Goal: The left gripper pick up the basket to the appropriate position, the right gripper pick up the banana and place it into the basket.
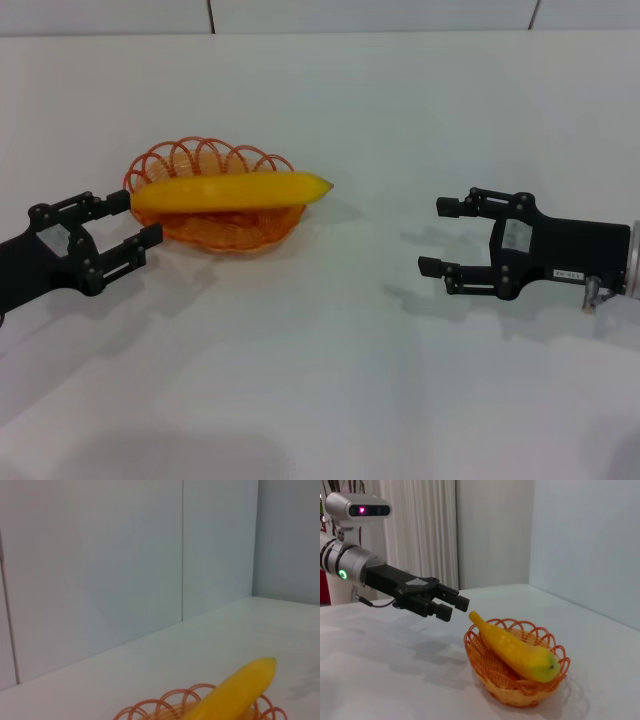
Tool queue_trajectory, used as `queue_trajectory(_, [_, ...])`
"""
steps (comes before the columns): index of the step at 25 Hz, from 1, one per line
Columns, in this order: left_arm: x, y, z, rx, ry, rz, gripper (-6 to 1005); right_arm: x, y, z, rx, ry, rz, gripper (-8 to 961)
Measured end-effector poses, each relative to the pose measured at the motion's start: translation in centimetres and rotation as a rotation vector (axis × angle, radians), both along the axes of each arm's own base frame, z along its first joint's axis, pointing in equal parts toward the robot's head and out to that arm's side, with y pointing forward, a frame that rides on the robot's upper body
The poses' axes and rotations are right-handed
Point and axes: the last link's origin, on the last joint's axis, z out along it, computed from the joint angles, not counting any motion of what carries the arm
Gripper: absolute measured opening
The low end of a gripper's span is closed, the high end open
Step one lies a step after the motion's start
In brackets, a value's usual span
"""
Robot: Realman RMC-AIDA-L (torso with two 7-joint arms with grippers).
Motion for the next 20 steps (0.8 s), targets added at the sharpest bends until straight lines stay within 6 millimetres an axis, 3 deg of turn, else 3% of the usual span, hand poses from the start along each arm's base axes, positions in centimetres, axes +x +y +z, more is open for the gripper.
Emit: queue_trajectory(20, [0.21,0.08,-0.17,-0.006,0.000,-0.008,591,-0.71,0.60,-0.36,0.023,0.010,0.011,803])
